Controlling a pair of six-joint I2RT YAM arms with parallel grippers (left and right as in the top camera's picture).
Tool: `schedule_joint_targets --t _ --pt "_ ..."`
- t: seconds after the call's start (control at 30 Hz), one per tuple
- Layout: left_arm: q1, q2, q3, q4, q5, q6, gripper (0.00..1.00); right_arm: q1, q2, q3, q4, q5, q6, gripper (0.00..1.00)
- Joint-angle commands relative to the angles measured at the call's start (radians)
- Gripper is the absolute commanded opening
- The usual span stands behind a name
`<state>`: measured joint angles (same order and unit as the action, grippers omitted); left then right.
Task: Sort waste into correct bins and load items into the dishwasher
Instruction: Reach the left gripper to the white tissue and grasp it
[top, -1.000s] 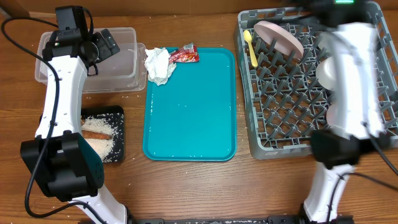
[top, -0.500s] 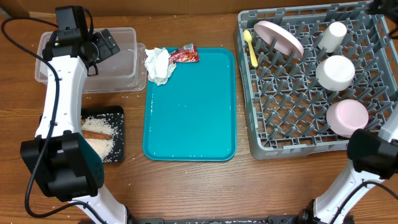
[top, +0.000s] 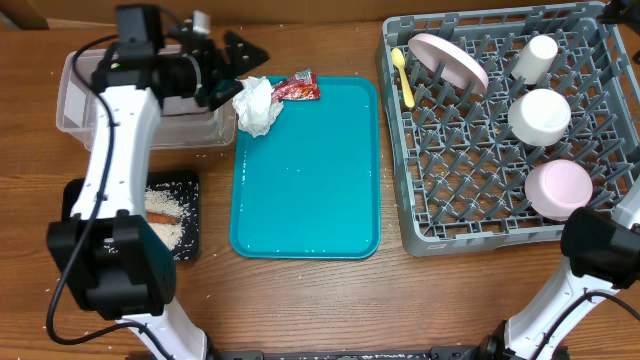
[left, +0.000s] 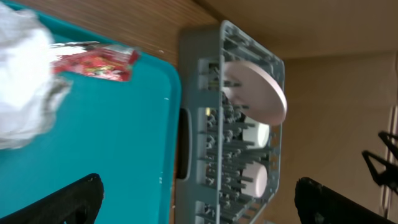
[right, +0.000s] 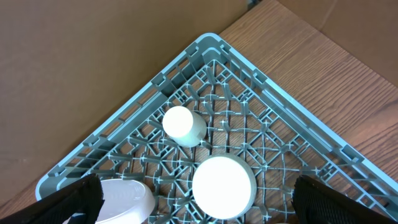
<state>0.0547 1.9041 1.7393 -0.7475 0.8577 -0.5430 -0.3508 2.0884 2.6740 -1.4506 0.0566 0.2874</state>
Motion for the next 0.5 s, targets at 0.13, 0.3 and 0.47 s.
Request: schedule_joint_targets --t 0.13,0.3,0.47 --pt "-0.261 -0.004 0.414 -0.373 -0.761 0.176 1.00 0.002 -0.008 0.002 0.004 0.002 0.001 1.00" --pt "-0.413 0.002 0.481 -0.512 -1.154 0.234 1.00 0.002 -0.008 0.002 0.003 0.002 0.001 1.00" --pt "-0.408 0.104 0.479 -0.534 -1.157 0.282 1.00 0.002 -0.008 0.002 0.003 0.002 0.001 1.00"
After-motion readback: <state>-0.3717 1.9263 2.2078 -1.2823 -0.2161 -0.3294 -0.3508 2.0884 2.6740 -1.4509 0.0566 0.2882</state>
